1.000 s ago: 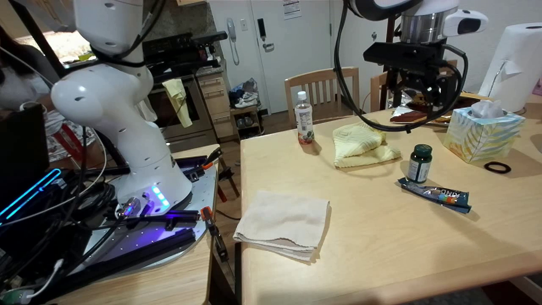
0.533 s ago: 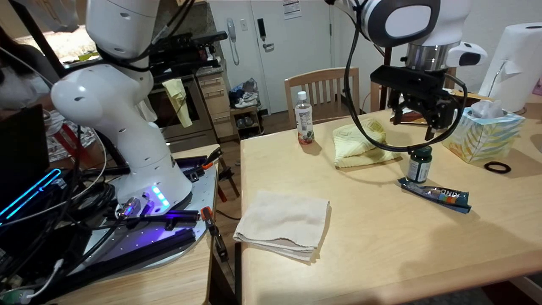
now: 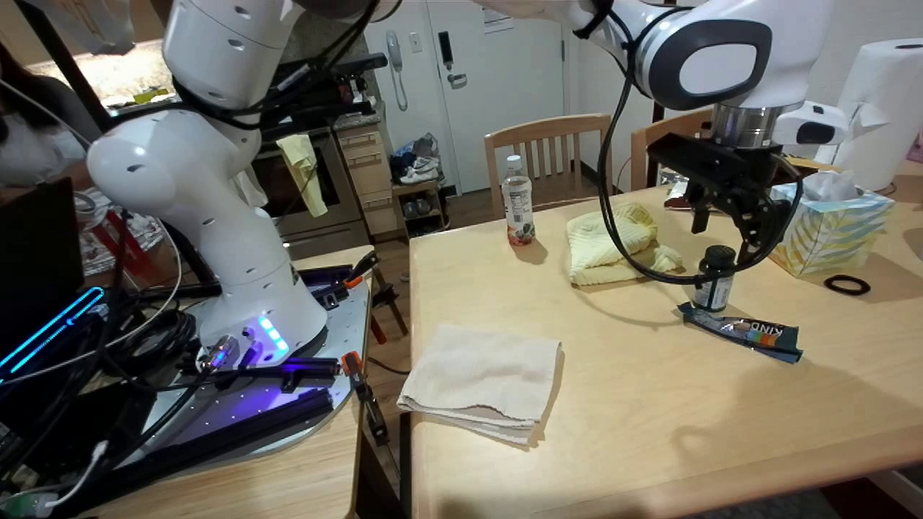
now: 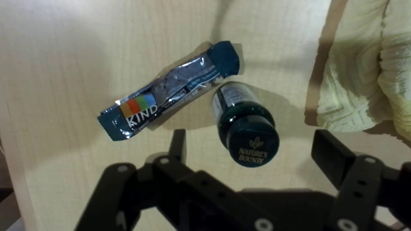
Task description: Move the smaller bottle to the left and shift the bigger bottle to the right near the smaller one
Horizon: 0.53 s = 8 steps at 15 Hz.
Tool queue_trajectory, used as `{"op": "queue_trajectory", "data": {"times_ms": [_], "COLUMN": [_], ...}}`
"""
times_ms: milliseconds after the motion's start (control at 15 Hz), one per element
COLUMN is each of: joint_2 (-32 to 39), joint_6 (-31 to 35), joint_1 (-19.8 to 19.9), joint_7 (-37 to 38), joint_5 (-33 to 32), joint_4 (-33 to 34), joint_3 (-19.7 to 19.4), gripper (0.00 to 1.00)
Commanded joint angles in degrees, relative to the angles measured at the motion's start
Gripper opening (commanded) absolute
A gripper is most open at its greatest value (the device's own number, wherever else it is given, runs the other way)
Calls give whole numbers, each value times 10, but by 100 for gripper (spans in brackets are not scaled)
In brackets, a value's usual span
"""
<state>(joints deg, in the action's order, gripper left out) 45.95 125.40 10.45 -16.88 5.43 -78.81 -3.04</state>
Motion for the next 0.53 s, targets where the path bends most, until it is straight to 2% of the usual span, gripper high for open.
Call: {"op": "queue_trajectory", "data": {"times_ms": [0, 467], "joint_2": [37, 64], "joint_6": [-27, -70], "joint_1": [-7, -9], "joint_7": [61, 66], "joint_5": [-22, -15], "joint_4": [54, 98], "joint_3": [-8, 8], "gripper": [100, 100]}}
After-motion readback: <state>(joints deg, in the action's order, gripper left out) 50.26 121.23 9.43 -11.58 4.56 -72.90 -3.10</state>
